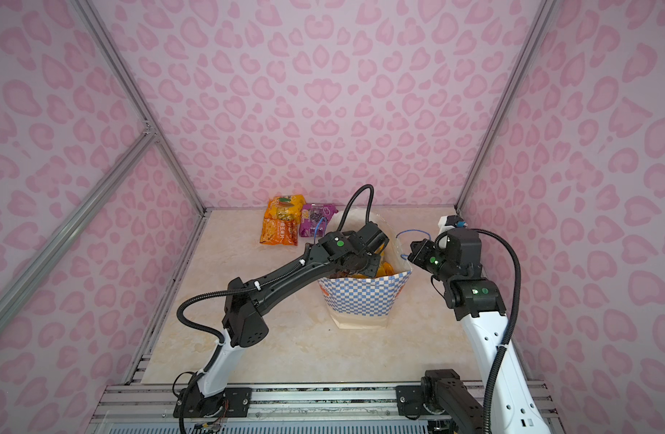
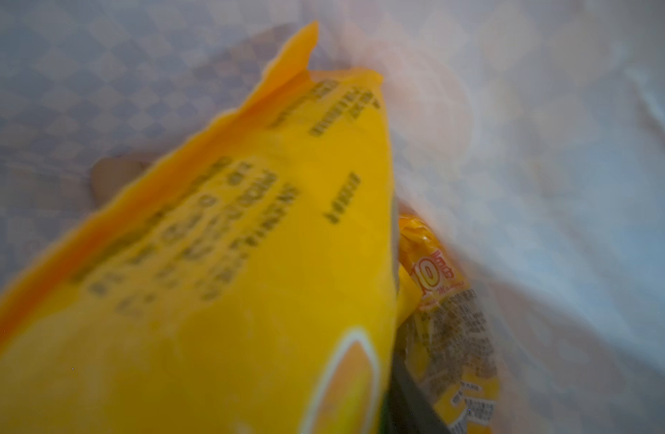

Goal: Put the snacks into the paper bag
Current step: 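Open the left gripper to release the yellow pack into the bag, then withdraw the left gripper from the bag toward the orange pack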

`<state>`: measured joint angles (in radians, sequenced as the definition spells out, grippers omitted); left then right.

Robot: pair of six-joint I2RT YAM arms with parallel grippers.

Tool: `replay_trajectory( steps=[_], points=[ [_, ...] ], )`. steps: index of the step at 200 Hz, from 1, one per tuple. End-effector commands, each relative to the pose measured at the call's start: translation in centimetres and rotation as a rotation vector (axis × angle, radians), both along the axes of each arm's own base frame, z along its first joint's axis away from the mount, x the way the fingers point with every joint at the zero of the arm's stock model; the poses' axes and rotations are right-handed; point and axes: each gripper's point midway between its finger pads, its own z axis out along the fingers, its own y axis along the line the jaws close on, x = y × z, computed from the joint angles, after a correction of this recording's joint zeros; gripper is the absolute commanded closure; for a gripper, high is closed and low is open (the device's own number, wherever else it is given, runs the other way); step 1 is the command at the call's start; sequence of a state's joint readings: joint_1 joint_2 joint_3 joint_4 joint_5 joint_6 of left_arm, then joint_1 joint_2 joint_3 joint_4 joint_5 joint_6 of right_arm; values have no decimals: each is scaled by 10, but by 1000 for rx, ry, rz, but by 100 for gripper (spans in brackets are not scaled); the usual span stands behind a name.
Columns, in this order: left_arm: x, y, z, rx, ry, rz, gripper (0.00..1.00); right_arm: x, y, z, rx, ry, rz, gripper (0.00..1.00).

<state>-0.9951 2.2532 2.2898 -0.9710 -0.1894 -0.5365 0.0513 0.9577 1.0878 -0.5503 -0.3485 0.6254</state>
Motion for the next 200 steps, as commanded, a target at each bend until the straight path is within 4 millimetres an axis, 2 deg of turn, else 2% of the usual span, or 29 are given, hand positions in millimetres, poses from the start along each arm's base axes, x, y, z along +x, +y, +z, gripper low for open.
replay_trajectory(
  steps=[1,16,27,39,43,47,88,108,155,171,200],
  points=[
    [-5,-12,13,-74,17,-30,40,-1,1,-1,0,0,5,100],
    [-7,-18,36,-133,3,-50,34,-2,1,-2,-2,3,6,100],
    [-9,-21,57,-180,-9,-65,26,-3,1,-2,-1,1,7,100],
    [-14,-23,80,-236,-21,-83,11,-4,0,-3,-4,3,4,100],
    [-15,-23,88,-254,-25,-88,0,-4,0,-3,-6,3,5,100],
    [-17,-22,97,-274,-32,-93,3,-5,0,-3,-8,3,4,100],
    [-38,-13,168,-427,-82,-150,3,-8,-2,-3,-17,-5,-4,100],
    [-54,-12,191,-482,-94,-236,3,-9,-1,-3,-13,-9,4,100],
    [-87,11,246,-619,-124,-296,3,-9,2,2,-6,-34,18,100],
    [-96,25,258,-645,-153,-276,3,-8,4,8,15,-58,22,100],
    [-97,70,254,-622,-212,-147,3,-2,6,13,59,-95,19,100]
  ],
)
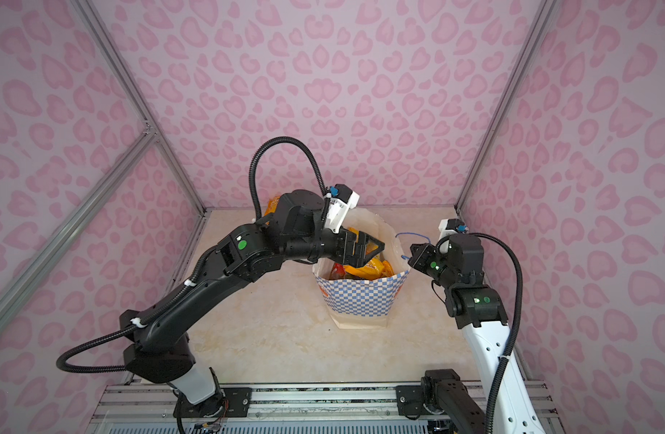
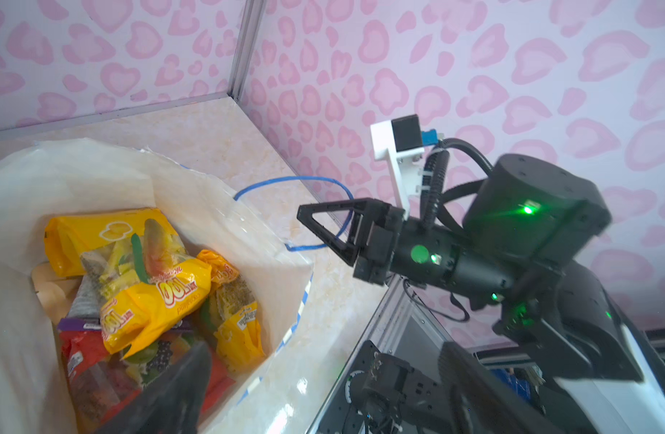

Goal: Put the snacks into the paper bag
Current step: 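Withdraw the left gripper from the bag toward the orange pack, then lower the left gripper onto the orange pack and grasp it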

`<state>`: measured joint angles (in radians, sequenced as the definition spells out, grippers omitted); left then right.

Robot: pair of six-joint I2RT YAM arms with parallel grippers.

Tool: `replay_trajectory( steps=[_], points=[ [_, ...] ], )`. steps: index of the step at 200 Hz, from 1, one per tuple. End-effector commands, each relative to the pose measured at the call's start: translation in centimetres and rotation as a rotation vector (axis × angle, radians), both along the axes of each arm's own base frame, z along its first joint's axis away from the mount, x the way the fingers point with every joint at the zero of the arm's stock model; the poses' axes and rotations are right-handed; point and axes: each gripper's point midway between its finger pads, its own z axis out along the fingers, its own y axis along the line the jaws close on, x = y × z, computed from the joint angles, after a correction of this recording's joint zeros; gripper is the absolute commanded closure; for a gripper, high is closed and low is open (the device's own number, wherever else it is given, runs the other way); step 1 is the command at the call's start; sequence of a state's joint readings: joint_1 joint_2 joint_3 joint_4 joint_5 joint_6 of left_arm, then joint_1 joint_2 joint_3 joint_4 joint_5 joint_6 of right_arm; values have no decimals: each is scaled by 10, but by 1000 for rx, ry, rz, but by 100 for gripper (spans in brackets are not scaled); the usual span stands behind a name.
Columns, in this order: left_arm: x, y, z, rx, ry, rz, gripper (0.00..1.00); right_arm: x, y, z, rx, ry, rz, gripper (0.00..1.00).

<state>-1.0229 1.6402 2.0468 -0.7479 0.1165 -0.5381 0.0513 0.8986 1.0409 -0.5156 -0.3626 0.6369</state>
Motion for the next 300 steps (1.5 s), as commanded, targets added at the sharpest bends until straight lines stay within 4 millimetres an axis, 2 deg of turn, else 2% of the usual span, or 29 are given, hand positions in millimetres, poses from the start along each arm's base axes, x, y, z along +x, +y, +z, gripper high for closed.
replay_trajectory(
  steps=[1,32,50,70,83,104,137,160,191,215,242,280,300],
  points=[
    [9,28,7,-28,-35,129,3,7,5,9,41,-51,12,100],
    [10,91,-5,-22,-48,306,3,14,9,4,61,-54,28,100],
    [16,130,-24,-19,-19,418,3,13,11,0,59,-42,31,100],
    [25,168,-62,-14,52,521,3,9,8,-7,36,-26,22,100],
    [29,185,-93,-9,110,554,3,6,5,-10,17,-19,12,100],
    [38,207,-127,1,177,613,3,3,3,-18,-1,9,1,100],
    [61,230,-174,73,252,667,3,-1,5,-32,0,33,9,100],
    [86,248,-200,71,306,711,3,0,2,-36,-2,57,-11,100],
    [119,261,-231,27,351,749,3,-3,3,-11,-16,19,7,100],
    [131,254,-257,-41,430,723,3,-6,0,4,-56,21,9,100],
    [141,252,-269,-44,448,723,3,-7,3,18,-29,-16,19,100],
    [166,282,-281,-16,375,846,3,-1,11,47,48,-97,32,100],
    [185,292,-287,-17,363,874,3,6,12,47,67,-101,34,100]
  ],
)
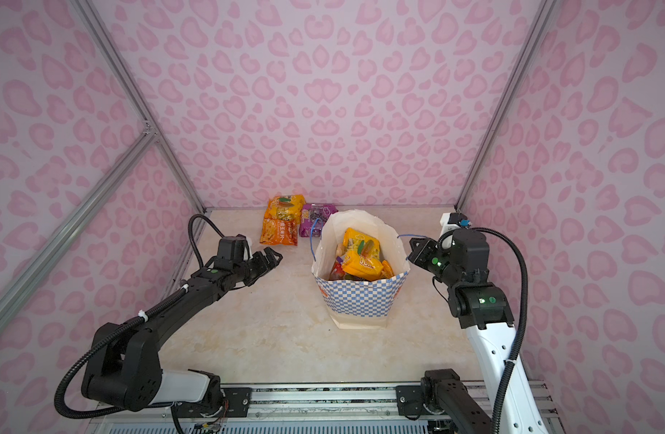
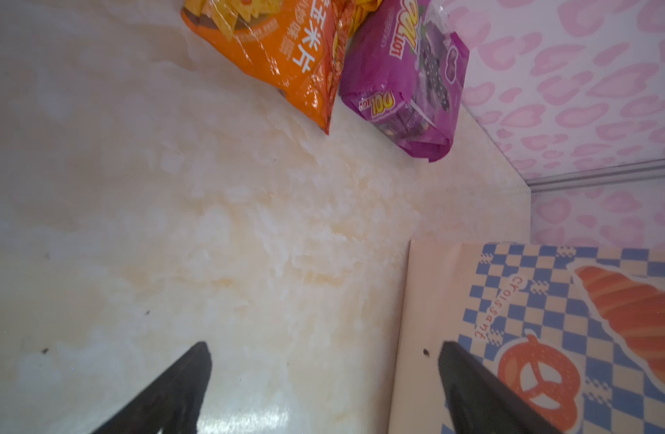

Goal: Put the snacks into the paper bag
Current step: 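Lower the left gripper onto the orange pack and grasp it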

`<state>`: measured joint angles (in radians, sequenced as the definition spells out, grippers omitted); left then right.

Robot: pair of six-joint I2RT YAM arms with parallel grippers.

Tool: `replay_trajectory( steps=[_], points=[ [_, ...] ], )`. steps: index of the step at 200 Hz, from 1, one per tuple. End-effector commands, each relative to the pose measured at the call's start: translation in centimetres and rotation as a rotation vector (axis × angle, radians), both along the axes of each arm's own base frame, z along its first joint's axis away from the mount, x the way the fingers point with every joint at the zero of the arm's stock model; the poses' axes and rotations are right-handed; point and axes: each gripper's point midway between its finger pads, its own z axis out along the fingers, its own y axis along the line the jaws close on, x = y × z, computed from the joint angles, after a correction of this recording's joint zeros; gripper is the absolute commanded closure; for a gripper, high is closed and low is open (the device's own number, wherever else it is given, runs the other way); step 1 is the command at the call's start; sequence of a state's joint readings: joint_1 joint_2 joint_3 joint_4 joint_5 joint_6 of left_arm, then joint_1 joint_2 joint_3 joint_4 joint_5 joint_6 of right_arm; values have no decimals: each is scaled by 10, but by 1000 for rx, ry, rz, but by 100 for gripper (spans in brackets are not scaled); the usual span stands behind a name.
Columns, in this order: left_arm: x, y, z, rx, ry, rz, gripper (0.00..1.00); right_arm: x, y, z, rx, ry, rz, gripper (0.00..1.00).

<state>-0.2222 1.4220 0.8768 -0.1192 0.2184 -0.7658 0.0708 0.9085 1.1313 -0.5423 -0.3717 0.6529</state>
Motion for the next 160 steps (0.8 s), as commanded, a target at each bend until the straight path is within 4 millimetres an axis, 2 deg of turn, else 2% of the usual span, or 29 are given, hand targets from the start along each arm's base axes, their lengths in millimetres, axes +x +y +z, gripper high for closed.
replay_trajectory(
  steps=[1,38,87,119,124,143,148,160],
  points=[
    [30,11,6,19,-82,44,3,8,5,15,47,-52,13,100],
    [64,22,-16,40,-66,60,3,16,6,9,32,-24,19,100],
    [115,39,-55,-66,-32,123,0,9,-9,10,-74,20,-30,100],
    [155,37,-77,-116,-17,93,1,8,-13,12,-97,37,-44,100],
    [164,35,-75,-138,-46,89,1,8,-13,11,-98,36,-46,100],
    [178,40,-90,-158,-32,114,1,8,-15,7,-95,40,-60,100],
    [188,40,-84,-167,-51,112,1,8,-15,5,-91,39,-64,100],
    [197,39,-91,-181,-34,112,1,3,-17,3,-79,34,-80,100]
  ],
)
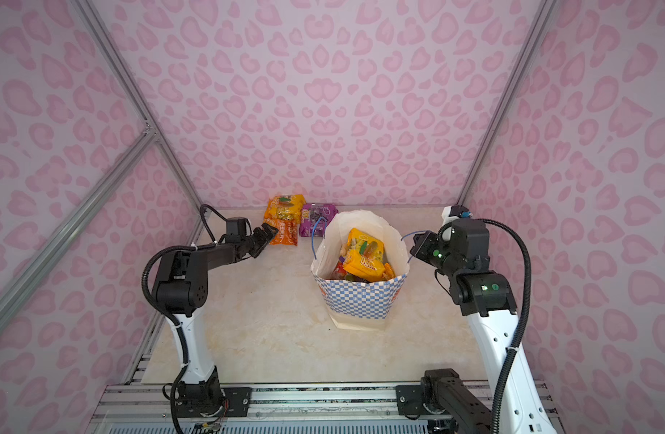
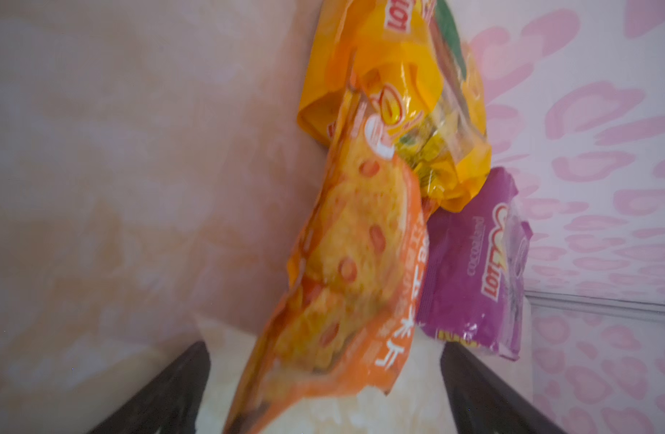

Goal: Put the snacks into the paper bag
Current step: 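Lower the left gripper onto the orange pack and grasp it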

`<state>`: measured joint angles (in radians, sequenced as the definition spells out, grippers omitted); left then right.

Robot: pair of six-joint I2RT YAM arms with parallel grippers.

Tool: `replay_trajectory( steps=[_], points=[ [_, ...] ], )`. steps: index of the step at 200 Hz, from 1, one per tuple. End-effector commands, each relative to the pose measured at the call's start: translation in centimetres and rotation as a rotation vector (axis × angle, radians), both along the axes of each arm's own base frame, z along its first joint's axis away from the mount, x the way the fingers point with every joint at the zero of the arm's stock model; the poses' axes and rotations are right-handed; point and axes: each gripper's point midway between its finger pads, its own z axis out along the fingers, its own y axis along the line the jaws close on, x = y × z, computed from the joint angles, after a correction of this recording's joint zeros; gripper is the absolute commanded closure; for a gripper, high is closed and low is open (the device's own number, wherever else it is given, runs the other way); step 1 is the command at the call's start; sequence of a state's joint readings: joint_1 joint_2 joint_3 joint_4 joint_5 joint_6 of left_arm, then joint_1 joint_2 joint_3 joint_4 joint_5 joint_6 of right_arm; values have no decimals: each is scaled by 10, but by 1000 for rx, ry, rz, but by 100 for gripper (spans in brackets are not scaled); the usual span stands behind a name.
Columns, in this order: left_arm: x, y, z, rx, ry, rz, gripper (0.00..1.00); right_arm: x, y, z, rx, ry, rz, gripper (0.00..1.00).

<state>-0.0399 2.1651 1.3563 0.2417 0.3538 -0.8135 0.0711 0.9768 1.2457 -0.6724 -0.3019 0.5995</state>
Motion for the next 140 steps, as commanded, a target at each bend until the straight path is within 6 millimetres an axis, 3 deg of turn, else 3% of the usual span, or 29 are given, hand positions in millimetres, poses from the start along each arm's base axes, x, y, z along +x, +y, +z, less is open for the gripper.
replay_trajectory(
  steps=[1,29,83,109,140],
  points=[
    [13,-3,-12,-51,34,-1,1,-1,-6,2,0,-33,-40,100],
    [20,-11,-29,-75,96,-35,4,-11,-14,4,1,-50,-88,100],
    [23,-27,-33,-57,106,-82,13,-11,-19,4,-28,-41,-106,100],
    [22,-28,-38,-68,117,-79,22,-7,-15,-4,-18,-21,-91,100],
    [18,-31,-40,-92,119,-86,40,-9,-17,-7,-27,-23,-97,100]
  ],
)
